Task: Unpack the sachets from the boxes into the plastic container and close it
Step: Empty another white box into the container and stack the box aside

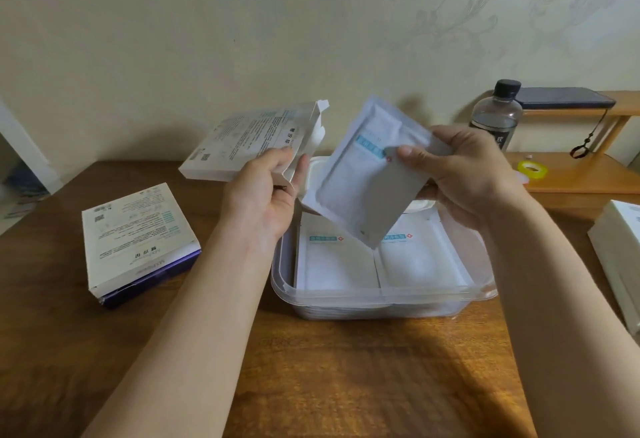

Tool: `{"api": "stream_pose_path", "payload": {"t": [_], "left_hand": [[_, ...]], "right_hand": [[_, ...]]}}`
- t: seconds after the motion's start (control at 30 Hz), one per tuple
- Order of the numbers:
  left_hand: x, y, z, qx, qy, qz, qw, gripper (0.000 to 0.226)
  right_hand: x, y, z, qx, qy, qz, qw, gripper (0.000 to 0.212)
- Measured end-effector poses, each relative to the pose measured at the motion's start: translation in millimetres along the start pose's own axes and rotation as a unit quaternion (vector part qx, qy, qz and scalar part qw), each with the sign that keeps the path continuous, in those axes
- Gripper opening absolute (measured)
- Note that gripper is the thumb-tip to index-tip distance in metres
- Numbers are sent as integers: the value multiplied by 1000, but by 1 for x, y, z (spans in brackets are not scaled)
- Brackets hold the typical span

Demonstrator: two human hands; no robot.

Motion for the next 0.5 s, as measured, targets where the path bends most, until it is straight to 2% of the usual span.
{"api": "stream_pose_path", "payload": {"t": [0.2, 0.33, 0.4, 0.5], "left_hand": [[3, 4, 3, -1, 6, 18, 1000, 29], [0, 5, 5, -7, 2, 14, 1000, 30], [-1, 4, 5, -10, 0, 10, 1000, 30], [-2, 3, 4, -11, -1, 4, 1000, 29]], "right_hand": [[26, -4, 8, -31, 91, 112, 989, 21], [34, -3, 17, -43, 125, 172, 976, 19], [36, 1, 21, -77, 163, 203, 963, 30], [35, 6, 26, -114, 328, 186, 919, 59]]}}
Point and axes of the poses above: each hand's wrist, its own y-axis away from the middle knuckle, its own z-axis out of the palm, x = y × z, the point moved 4 cm from there along -y, towards the middle knuckle, and after that the axes turned 5 degrees about z, right-handed, at the moved point
